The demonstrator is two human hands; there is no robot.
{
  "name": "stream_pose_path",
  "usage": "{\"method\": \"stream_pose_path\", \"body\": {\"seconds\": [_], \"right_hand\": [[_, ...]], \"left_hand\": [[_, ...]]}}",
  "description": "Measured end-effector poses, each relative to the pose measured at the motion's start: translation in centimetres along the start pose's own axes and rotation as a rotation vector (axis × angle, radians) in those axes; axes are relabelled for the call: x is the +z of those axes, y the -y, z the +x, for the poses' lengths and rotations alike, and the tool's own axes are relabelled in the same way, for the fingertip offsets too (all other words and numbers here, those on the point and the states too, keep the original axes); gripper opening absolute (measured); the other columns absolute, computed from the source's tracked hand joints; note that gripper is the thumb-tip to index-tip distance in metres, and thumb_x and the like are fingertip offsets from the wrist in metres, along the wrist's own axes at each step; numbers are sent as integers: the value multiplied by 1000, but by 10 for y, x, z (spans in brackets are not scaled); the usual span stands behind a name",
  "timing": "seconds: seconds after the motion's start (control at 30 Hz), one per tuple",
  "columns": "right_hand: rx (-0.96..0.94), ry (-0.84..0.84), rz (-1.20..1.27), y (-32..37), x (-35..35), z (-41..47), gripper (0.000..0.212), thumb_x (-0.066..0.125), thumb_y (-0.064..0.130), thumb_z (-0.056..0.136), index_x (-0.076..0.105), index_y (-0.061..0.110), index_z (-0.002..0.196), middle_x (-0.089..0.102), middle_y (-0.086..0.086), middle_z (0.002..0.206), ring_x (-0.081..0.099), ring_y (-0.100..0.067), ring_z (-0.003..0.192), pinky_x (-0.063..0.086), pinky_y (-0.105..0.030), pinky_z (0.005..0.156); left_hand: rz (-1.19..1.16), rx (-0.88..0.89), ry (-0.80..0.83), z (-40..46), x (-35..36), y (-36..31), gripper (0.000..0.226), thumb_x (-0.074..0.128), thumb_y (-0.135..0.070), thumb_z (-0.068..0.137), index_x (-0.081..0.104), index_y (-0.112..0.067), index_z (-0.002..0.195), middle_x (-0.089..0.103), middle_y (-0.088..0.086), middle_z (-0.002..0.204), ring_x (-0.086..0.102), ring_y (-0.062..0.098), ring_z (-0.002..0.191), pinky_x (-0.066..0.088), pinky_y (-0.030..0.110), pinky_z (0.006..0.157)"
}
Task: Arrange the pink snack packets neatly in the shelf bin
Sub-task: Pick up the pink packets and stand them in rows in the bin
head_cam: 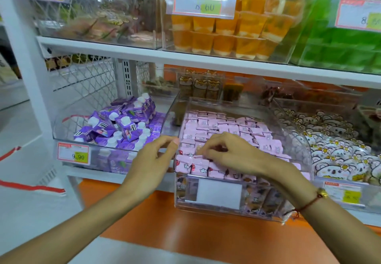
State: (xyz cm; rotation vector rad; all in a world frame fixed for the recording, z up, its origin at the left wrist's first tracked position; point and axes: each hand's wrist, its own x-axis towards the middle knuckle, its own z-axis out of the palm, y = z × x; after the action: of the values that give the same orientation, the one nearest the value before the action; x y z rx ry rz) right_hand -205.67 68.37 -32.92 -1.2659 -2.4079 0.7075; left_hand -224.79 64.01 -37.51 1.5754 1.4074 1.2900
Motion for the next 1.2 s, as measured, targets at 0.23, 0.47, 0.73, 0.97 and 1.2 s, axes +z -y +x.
{"method": "stream_pose_path", "body": {"seconds": [0.23, 0.47, 0.73, 0.97, 1.2], "right_hand": [[4, -166, -111, 5, 10, 30, 21, 68, 39, 83, 70, 22, 96, 62, 3, 85, 56, -13, 76, 48, -33, 71], [91, -149, -52, 9, 11, 44, 30, 75, 31, 78, 71, 18, 105, 56, 9, 72, 50, -12, 70, 41, -28, 68], [48, -282, -54, 7, 20, 40, 25, 60, 29, 91, 74, 10, 81, 69, -6, 80, 56, -15, 67, 48, -32, 66], [-139, -838, 218, 33, 8, 40, 13, 56, 21, 93, 68, 18, 94, 64, 0, 91, 55, -3, 78, 46, -14, 68], [141, -980, 949, 28, -9, 10, 22, 51, 21, 97, 65, 10, 84, 68, -3, 83, 63, -7, 69, 50, -14, 60]], "left_hand": [[73, 17, 76, 2, -3, 4, 22, 55, -36, 91, 50, -44, 112, 58, -23, 114, 59, -7, 91, 52, 16, 78], [58, 16, 3, 3, -4, -5, 21, 58, -33, 90, 51, -45, 105, 56, -30, 108, 60, -3, 95, 51, 40, 90], [70, 37, -171, 12, 12, -6, 22, 56, -25, 91, 54, -34, 112, 58, -23, 104, 58, -7, 86, 45, 24, 77], [63, 43, -127, 11, 8, -7, 21, 55, -27, 91, 55, -35, 110, 63, -19, 103, 63, 3, 86, 48, 34, 83], [223, 426, -64, 3, -7, -20, 60, 50, -9, 84, 39, -39, 134, 38, -23, 135, 38, -8, 124, 33, 3, 92]]}}
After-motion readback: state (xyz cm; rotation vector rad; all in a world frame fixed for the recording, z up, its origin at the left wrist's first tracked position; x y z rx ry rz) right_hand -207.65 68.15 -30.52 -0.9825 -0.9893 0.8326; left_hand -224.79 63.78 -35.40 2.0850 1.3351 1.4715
